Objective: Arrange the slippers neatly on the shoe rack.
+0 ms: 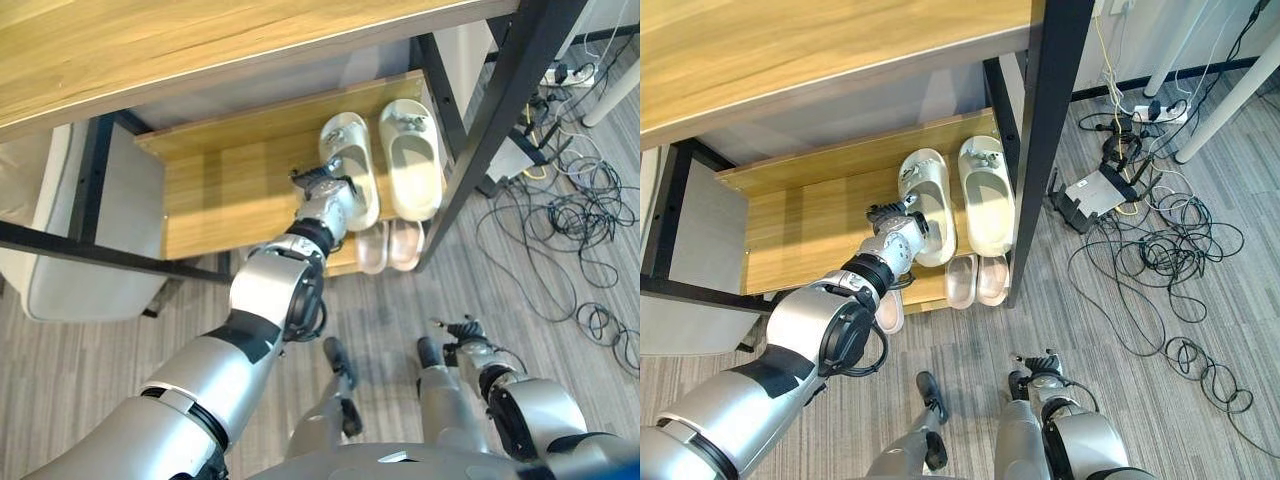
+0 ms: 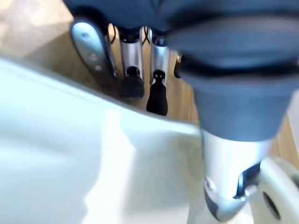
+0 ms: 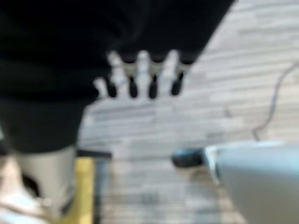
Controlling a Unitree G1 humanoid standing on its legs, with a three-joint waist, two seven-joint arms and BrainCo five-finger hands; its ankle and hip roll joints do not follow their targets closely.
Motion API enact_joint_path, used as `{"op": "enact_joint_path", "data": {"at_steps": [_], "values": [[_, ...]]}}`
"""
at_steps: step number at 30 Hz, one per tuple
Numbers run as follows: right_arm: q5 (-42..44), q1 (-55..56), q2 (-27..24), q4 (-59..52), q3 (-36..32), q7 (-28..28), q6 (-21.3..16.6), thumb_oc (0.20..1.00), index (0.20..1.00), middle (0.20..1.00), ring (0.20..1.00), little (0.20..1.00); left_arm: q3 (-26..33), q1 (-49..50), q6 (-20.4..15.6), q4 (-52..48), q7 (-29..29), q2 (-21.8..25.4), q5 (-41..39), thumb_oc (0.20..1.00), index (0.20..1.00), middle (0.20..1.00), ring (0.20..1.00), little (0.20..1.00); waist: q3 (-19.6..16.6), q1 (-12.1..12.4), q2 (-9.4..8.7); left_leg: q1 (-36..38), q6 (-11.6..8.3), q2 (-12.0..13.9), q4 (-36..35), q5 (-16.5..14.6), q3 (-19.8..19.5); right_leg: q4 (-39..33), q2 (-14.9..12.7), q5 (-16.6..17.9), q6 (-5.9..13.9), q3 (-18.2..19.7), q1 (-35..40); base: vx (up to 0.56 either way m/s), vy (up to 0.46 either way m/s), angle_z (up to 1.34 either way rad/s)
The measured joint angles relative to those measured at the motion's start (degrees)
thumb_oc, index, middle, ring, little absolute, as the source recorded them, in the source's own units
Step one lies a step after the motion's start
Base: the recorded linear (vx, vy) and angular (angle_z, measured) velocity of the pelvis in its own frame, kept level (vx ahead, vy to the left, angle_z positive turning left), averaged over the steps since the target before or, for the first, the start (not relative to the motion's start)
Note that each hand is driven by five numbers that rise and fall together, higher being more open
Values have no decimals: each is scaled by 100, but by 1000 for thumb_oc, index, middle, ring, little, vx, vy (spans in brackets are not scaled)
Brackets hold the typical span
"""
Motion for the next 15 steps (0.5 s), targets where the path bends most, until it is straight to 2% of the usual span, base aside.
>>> {"op": "enact_joint_path", "data": {"at_steps": [2,9,15], "values": [[106,-61,64,10,7,-36,56,1000,1000,1000,1000,1000,8,-44,-33,-17,-25,-19,-154,1000,1000,1000,1000,1000,11,-3,-23,0,-8,-13,3,128,-15,2,-13,-13,19,9,12,8,4,2],[307,-286,241,59,-3,-104,114,1000,1000,1000,1000,1000,2,128,-39,-331,-388,-55,-201,1000,1000,1000,1000,1000,20,40,-35,1,5,-13,4,160,-47,85,-3,-32,35,-12,-8,2,1,1],[310,-30,147,-43,12,-106,174,1000,1000,1000,1000,1000,-442,1046,-29,-1702,-1152,-360,-185,1000,1000,1000,1000,1000,43,90,-33,54,-14,-19,2,177,-86,270,2,-133,11,-37,-22,-4,-2,3]]}}
